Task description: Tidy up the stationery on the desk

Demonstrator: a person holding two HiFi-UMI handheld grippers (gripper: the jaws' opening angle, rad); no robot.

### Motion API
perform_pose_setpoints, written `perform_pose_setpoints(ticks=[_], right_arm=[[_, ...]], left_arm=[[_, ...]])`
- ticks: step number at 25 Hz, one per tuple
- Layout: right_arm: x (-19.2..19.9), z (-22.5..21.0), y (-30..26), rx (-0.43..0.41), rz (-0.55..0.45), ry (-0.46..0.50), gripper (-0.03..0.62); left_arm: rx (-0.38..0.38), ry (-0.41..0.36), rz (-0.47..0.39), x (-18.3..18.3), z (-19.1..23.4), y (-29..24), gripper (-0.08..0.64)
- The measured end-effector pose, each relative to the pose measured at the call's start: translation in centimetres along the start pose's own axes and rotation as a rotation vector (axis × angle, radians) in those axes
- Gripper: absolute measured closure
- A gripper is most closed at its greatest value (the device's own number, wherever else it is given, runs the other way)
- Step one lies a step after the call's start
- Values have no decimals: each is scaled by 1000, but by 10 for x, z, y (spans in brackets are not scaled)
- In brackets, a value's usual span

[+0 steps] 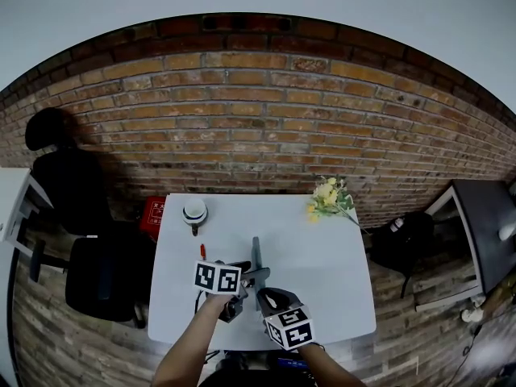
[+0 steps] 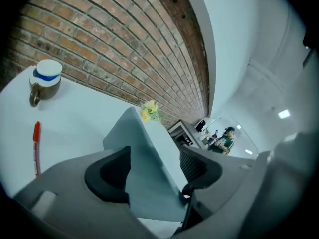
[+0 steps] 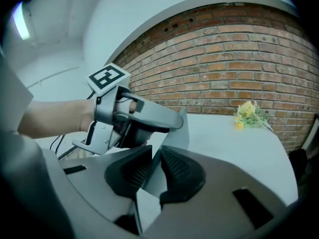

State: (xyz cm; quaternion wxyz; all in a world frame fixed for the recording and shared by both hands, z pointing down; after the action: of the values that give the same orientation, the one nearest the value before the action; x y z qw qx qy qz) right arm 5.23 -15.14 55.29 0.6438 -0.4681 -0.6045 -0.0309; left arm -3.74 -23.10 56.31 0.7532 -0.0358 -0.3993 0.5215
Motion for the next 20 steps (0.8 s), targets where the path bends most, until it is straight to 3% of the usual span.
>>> perform_pose_setpoints(ticks=[3, 5, 9, 14, 16, 18, 20], right_arm=[[-1, 7, -3, -9, 3, 20, 525], [-2, 11, -5, -23, 5, 35, 525], [-3, 13, -8, -64, 8, 57, 522], [-3, 8, -6, -125, -1, 33, 524], [-1, -1, -1, -108, -14, 8, 573], [3, -14, 2, -89, -19, -29, 575], [8, -27, 4, -65, -16, -59, 577]], left_arm=[[-141, -45, 85, 2, 8, -15, 262], [-189, -29, 118, 7, 14, -21, 262], [-176, 50, 106, 12, 20, -22, 268], [-161, 129, 64, 13, 23, -15, 326], [-156, 174, 39, 14, 27, -10, 393], [-166, 199, 16, 15, 33, -5, 468], [-161, 225, 13, 18, 36, -5, 494]])
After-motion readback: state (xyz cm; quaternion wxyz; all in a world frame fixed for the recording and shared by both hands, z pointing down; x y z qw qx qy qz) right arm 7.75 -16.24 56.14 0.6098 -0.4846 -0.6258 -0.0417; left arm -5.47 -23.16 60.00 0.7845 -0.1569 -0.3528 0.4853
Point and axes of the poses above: the fingertips, and each gripper's own axes: y backward along the fingers, z to its left, x out of its underside, the point moved 6 cm from there along y, backward along the fingers, and after that the axes turned 2 degrees about y, right-handed, at the moved point
